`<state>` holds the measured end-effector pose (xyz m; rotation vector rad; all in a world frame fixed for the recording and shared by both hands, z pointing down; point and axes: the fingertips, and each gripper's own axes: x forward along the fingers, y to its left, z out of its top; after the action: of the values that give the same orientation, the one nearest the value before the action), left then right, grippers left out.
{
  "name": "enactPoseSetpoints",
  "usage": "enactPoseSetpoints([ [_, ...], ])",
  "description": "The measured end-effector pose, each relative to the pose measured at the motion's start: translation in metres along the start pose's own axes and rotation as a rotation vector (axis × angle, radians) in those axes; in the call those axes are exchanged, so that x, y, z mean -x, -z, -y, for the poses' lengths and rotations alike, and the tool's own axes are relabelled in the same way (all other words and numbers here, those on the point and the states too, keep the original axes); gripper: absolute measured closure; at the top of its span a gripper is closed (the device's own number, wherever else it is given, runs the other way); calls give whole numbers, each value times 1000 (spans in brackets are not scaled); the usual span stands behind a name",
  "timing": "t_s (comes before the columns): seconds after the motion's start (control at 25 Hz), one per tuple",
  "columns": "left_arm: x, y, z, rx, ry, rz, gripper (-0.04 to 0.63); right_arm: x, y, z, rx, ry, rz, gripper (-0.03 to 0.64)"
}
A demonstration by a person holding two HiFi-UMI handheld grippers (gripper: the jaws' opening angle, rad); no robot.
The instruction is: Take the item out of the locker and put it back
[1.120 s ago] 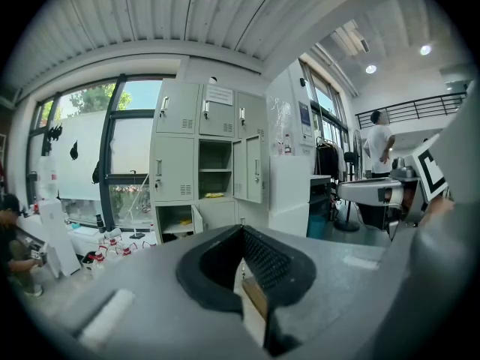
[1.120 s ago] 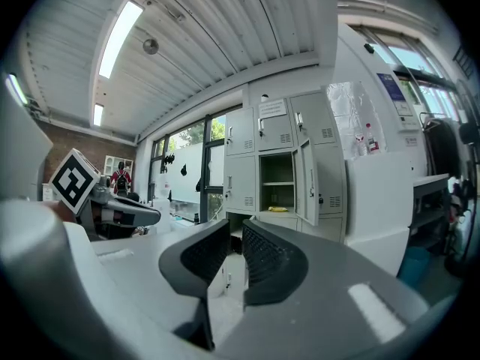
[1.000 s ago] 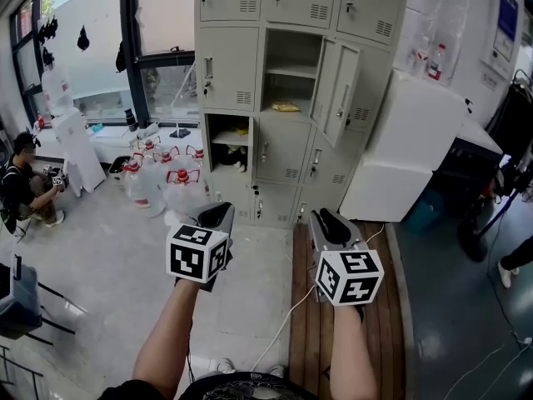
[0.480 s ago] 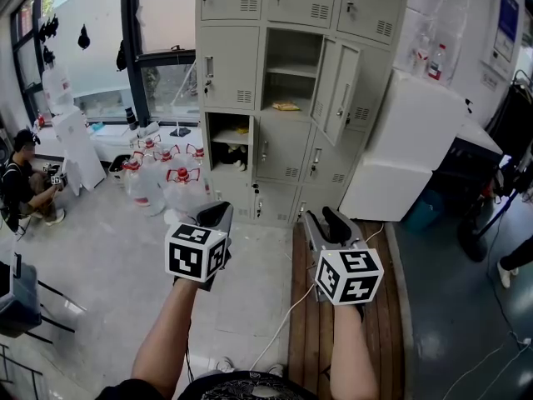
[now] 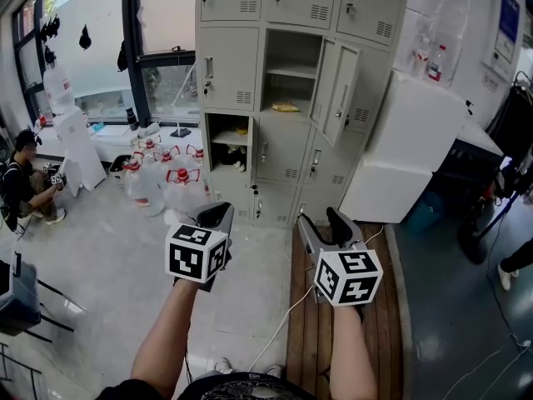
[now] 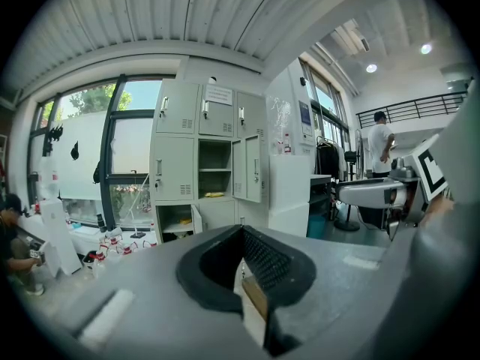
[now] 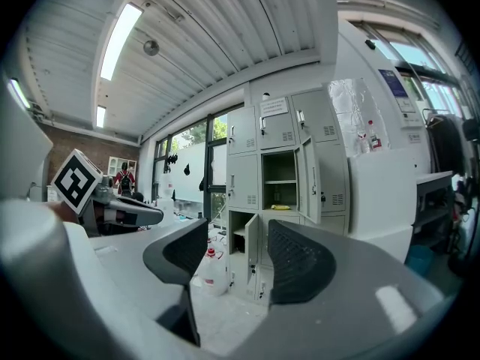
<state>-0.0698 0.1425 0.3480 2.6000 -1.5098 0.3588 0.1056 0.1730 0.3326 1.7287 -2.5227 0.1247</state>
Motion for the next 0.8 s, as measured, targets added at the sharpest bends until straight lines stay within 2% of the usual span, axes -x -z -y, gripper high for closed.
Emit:
enactPoseSetpoints([
  [0.4, -14, -2, 17, 3, -15, -8, 594, 2, 2, 22, -9, -17, -2, 297],
  [0.8, -38, -12, 37, 10, -59, 5, 594, 2, 3, 62, -15, -43, -2, 255],
])
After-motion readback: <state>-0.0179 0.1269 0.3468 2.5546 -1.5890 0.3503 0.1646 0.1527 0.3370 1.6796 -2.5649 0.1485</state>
